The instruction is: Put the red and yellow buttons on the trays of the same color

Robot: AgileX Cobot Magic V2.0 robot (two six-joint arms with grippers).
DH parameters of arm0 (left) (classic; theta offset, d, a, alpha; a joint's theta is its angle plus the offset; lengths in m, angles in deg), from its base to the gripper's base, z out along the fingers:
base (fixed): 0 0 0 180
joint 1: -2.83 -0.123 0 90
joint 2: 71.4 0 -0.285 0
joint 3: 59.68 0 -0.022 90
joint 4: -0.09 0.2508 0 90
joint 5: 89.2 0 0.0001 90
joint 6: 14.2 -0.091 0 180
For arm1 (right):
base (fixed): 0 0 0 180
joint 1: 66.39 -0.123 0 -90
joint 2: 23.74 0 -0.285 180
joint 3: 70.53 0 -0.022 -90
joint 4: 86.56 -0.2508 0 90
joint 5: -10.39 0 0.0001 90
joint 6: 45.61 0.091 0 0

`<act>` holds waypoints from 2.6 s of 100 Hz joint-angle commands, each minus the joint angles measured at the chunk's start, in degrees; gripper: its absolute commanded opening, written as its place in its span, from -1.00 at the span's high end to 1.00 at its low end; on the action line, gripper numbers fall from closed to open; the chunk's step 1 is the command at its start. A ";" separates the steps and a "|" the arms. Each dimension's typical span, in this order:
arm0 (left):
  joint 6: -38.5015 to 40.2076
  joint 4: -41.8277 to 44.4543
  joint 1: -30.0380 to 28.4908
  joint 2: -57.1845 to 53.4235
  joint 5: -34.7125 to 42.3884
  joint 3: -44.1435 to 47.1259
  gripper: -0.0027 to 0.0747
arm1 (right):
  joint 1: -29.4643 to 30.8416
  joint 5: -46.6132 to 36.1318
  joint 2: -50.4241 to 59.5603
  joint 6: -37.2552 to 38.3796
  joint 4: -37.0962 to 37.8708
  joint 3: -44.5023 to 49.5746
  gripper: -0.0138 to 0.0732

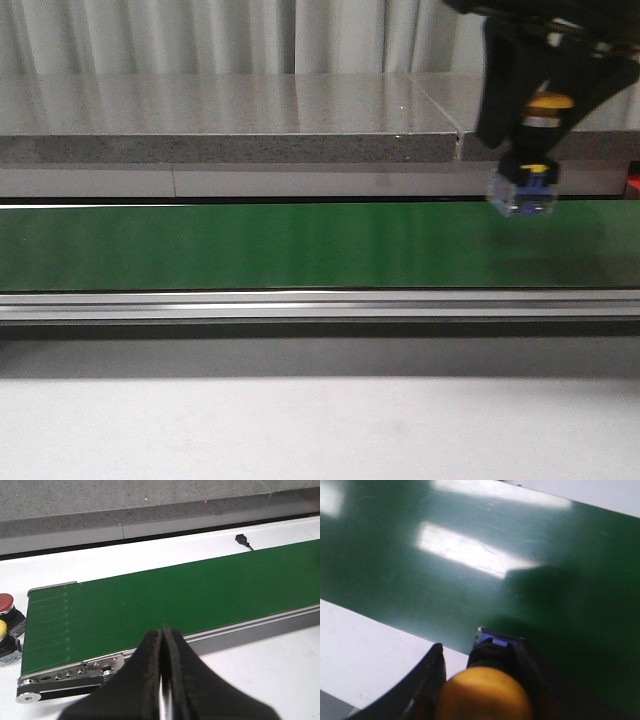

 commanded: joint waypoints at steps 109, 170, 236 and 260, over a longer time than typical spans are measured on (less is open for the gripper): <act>0.13 -1.16 0.46 0.34 3.91 -1.49 0.99 | 50.49 -18.74 12.15 12.65 3.43 18.59 0.48; 0.13 -1.16 0.46 0.34 4.01 -1.49 0.99 | 50.49 -25.03 -1.76 12.70 2.74 18.73 0.47; 0.13 -1.16 0.46 0.34 4.01 -1.49 0.99 | 49.01 -25.71 -2.34 12.17 0.75 18.73 -0.58; 0.13 -1.16 0.46 0.34 4.01 -1.49 0.99 | 45.99 -24.90 5.29 11.58 4.39 18.73 -0.58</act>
